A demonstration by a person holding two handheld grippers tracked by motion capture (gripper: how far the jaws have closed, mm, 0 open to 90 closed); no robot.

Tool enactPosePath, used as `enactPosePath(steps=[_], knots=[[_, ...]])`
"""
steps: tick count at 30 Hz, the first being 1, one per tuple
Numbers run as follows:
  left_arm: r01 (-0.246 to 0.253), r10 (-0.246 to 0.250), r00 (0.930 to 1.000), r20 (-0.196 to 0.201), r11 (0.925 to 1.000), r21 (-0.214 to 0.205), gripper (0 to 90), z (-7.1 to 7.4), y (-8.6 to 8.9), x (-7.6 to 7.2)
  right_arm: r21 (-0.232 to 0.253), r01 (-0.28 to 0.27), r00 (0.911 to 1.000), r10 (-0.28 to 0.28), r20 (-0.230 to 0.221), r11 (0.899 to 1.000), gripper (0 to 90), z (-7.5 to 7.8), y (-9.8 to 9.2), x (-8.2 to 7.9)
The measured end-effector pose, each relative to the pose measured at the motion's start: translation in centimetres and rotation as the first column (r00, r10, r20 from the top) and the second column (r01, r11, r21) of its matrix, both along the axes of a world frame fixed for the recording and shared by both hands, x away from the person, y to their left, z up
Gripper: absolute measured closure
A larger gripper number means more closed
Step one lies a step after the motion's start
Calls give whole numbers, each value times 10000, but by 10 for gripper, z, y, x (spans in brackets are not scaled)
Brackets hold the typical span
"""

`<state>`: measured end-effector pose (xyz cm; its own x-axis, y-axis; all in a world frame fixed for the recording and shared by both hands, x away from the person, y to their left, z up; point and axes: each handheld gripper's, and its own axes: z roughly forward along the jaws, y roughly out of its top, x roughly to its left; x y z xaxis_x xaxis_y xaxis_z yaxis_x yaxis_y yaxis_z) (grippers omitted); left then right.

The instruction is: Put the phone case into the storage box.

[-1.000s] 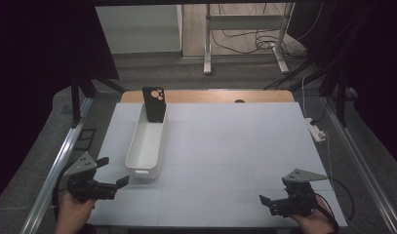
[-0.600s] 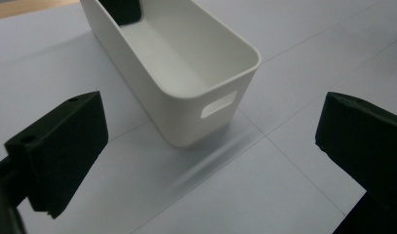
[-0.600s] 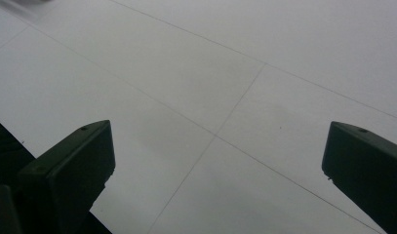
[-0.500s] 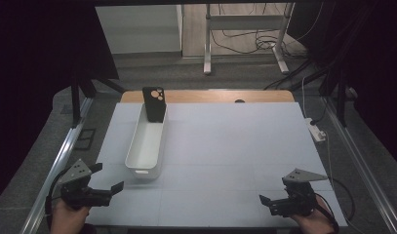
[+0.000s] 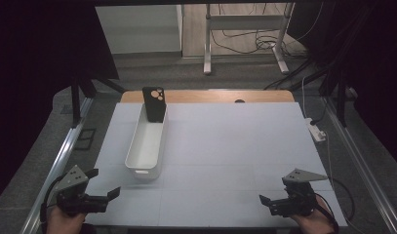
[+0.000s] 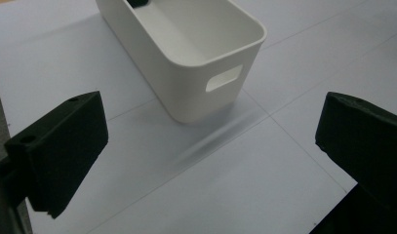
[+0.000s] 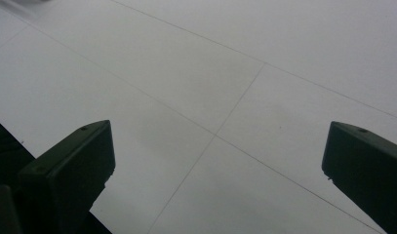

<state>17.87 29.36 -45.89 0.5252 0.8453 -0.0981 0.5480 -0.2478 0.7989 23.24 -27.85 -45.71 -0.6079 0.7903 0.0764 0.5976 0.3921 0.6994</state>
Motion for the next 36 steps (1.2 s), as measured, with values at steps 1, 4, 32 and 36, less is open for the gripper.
enactPosePath(steps=[1,4,32,36], knots=[[-21,21,10000,2,10000,16,0,0,0,-1,-2,-3,10000,3,-3,10000,0,0,0,0],[-88,88,10000,-5,9999,55,0,-1,1,-2,3,-4,10000,4,0,10000,0,0,0,0],[-283,313,9983,-491,9977,609,3,-10,-1,-7,-24,-17,10000,17,-33,10000,0,0,0,0],[-289,346,9979,-540,9944,1021,4,-11,-5,-6,-14,-22,10000,22,-44,10000,0,0,0,0]])
